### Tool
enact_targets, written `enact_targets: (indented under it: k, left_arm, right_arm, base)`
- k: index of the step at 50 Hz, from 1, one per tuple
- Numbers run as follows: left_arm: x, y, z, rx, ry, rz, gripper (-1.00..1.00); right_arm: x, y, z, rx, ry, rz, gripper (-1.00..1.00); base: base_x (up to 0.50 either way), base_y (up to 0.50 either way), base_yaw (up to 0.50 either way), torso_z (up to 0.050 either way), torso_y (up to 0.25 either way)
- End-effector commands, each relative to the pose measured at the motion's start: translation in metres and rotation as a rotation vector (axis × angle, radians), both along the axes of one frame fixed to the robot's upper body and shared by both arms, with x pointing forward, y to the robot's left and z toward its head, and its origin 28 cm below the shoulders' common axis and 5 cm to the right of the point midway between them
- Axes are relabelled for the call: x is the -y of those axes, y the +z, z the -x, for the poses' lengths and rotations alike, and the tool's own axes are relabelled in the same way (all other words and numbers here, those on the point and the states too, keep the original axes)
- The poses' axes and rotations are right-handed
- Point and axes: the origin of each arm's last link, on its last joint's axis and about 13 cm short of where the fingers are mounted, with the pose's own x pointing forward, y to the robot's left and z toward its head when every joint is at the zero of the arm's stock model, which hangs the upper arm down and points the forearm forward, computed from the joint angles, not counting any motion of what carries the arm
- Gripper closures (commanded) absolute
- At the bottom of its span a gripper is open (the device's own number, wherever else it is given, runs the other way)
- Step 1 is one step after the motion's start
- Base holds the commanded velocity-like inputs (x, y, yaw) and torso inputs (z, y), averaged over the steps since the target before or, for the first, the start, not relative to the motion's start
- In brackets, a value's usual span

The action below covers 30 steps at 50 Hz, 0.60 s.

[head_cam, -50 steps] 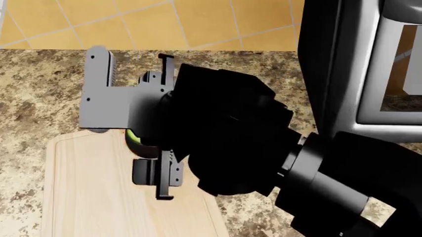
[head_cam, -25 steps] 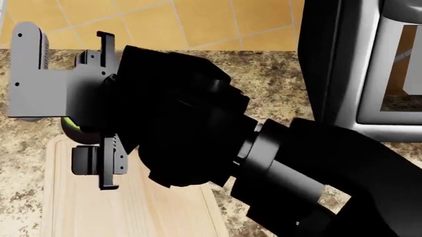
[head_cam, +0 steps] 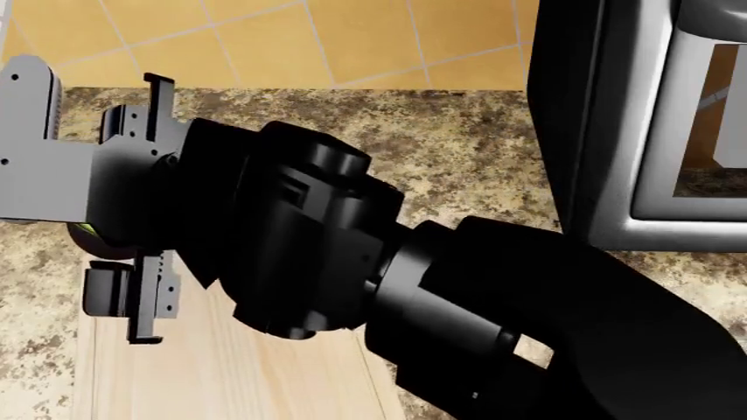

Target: Place the avocado, onion, tomato and bell pepper on the cutting board.

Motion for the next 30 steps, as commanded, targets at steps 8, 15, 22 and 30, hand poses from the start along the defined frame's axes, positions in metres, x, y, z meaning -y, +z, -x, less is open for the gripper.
enact_targets:
  k: [8, 15, 22, 30]
  left_arm:
    - [-0.001, -0.003, 0.000, -0.006, 0.003, 0.006, -1.00]
    - [-0.002, -0.004, 0.000, -0.005, 0.005, 0.009, -1.00]
    - [-0.002, -0.004, 0.000, -0.006, 0.005, 0.008, -1.00]
    - [-0.002, -0.004, 0.001, -0.003, 0.004, 0.010, -1.00]
  right_arm:
    - [-0.006, -0.033, 0.001, 0.038, -0.013, -0.083, 1.00]
    - [-0.009, -0.047, 0.004, 0.058, -0.013, -0.135, 1.00]
    - [-0.011, -0.055, 0.007, 0.045, -0.007, -0.136, 1.00]
    - [-0.011, -0.061, 0.009, 0.024, -0.003, -0.121, 1.00]
  base:
    - [0.00, 0.00, 0.00, 0.000, 0.000]
    - [0.00, 0.00, 0.00, 0.000, 0.000]
    - [0.00, 0.00, 0.00, 0.000, 0.000]
    - [0.00, 0.00, 0.00, 0.000, 0.001]
